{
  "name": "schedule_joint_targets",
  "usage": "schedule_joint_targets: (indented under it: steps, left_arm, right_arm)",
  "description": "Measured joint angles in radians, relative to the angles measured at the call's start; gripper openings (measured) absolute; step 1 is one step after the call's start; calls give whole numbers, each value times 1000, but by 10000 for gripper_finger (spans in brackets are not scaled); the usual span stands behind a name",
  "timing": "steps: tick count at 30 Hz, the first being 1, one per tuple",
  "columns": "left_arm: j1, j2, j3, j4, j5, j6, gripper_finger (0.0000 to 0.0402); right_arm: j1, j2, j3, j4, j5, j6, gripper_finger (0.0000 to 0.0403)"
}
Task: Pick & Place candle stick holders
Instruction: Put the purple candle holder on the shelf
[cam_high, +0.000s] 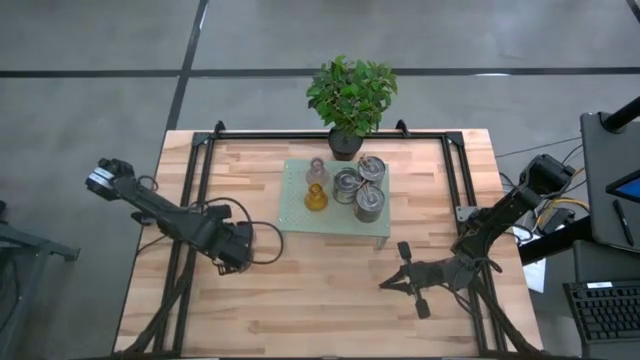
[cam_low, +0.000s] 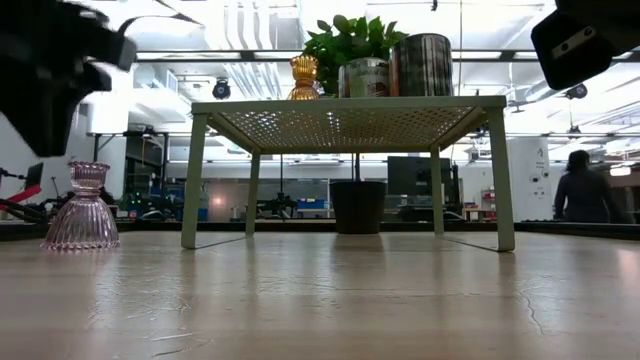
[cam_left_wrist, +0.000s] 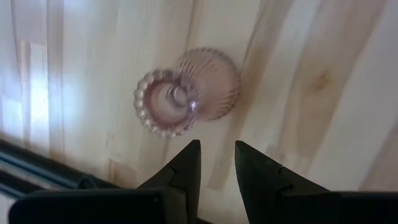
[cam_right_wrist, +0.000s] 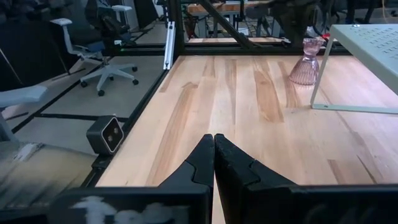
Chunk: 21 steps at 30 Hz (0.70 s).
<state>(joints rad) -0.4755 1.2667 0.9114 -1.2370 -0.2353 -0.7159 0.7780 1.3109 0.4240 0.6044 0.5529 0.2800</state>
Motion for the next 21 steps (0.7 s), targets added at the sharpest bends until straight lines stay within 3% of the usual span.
schedule_joint_targets:
  steps: [8, 15, 21]
  left_arm:
    - [0, 0, 69, 4, -137, 33, 94]
    - [0, 0, -12, 17, -149, 27, 94]
    - [0, 0, -87, 132, -152, 38, 94]
  right_arm:
    - [-2, 0, 0, 0, 0, 0, 8]
    - [-2, 0, 0, -3, 0, 5, 8]
    - [-2, 0, -4, -3, 0, 5, 8]
